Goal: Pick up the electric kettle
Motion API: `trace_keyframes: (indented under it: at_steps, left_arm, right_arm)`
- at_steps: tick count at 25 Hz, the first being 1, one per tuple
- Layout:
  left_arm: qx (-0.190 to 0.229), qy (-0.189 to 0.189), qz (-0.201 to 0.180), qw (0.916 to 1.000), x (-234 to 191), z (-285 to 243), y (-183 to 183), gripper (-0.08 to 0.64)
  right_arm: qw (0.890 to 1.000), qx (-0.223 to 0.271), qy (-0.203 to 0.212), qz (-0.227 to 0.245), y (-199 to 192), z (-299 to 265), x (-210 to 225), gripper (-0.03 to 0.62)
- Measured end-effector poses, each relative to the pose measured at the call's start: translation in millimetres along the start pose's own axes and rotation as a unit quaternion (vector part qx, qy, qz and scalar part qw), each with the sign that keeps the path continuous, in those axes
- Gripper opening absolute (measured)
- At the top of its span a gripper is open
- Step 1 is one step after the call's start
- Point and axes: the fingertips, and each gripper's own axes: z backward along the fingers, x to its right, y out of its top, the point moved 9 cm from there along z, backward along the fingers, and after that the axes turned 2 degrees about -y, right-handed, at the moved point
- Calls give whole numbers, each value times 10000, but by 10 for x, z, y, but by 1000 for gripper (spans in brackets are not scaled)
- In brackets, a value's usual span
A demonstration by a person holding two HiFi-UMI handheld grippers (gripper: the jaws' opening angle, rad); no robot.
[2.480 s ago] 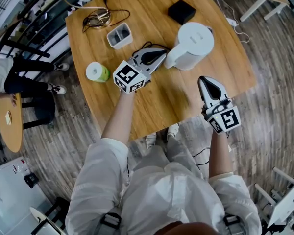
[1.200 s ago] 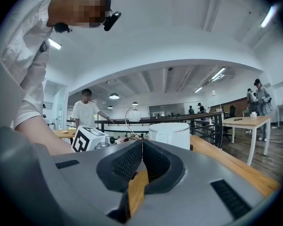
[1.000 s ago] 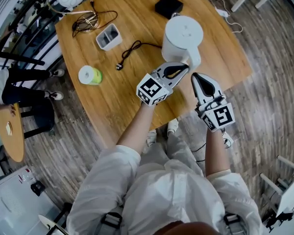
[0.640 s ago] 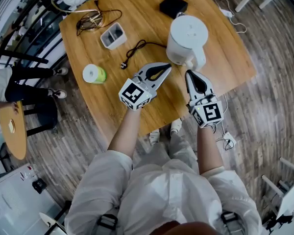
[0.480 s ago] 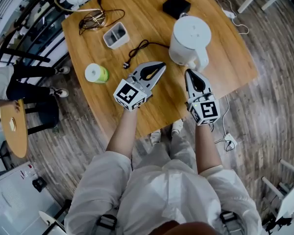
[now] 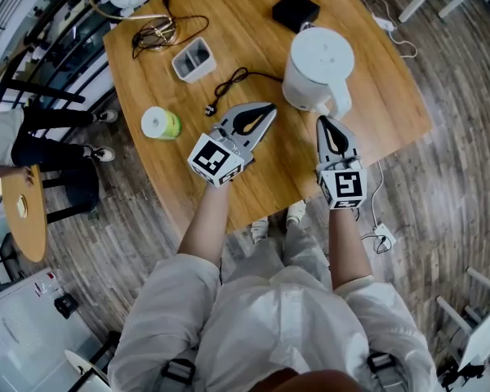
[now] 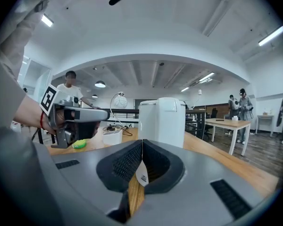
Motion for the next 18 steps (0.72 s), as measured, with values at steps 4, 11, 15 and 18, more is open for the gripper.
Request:
trace_keyframes:
  at_steps: [4, 11, 15, 18]
  left_arm:
    - [13, -61, -39, 10000, 46, -31, 4, 8]
    - [12, -60, -14, 10000, 86, -22, -19, 8]
    - [-12, -73, 5, 10000, 100, -22, -31, 8]
    - [-35, -78, 11, 10000, 118, -27, -34, 8]
  right_arm:
    - [9996, -120, -224, 82, -40, -2, 105, 12]
    - [9993, -208, -143, 286, -73, -38, 393, 12]
    - [9986, -247, 54, 463, -68, -88, 601, 12]
    - [9979, -244, 197, 571, -42, -121, 771, 12]
